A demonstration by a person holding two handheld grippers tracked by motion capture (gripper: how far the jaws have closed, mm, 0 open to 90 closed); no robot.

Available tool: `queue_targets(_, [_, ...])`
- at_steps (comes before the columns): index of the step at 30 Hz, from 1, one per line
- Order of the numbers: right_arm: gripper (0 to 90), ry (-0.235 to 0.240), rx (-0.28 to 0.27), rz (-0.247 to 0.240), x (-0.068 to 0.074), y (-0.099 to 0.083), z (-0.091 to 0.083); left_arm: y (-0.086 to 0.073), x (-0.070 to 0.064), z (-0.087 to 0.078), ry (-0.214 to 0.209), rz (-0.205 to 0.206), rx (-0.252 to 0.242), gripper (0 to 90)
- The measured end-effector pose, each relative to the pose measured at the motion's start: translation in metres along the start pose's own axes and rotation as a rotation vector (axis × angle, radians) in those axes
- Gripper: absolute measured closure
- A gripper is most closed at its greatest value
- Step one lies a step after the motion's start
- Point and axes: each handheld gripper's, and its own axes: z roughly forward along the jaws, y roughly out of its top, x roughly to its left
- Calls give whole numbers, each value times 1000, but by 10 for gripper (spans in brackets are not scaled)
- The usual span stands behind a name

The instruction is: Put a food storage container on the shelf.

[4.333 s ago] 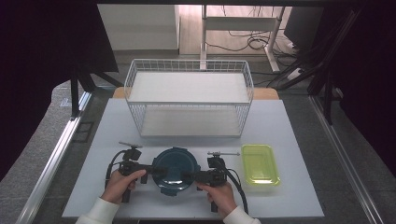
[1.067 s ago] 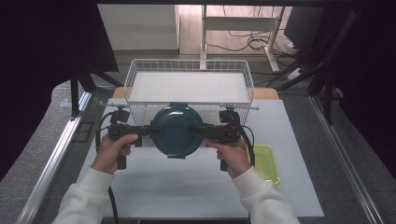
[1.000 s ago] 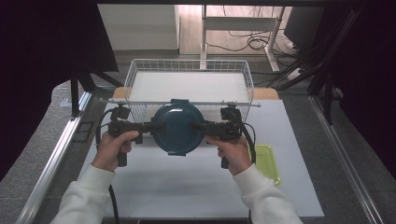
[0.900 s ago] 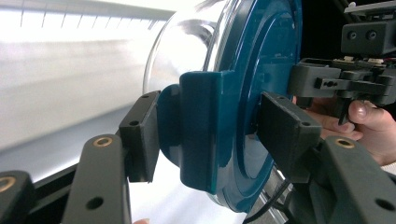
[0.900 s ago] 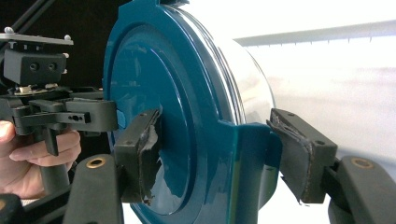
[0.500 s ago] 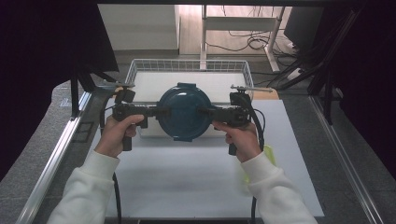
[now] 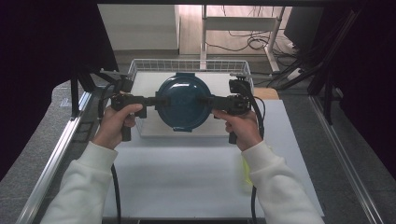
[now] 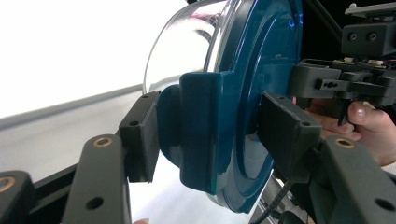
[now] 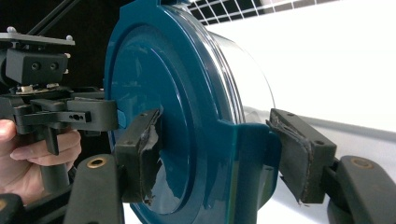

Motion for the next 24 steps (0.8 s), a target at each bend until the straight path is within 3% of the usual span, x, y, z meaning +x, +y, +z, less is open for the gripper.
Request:
queue_targets(7, [358, 6, -10, -9, 1, 16, -1, 21, -6, -2, 10, 32, -11, 416])
queue_targets(13, [359, -8, -9, -17, 1, 34, 0, 36, 0, 2, -1, 16, -5, 416])
queue_targets(24, [361, 4, 31, 14, -18, 68, 15, 70, 14, 14, 6, -5, 16, 416])
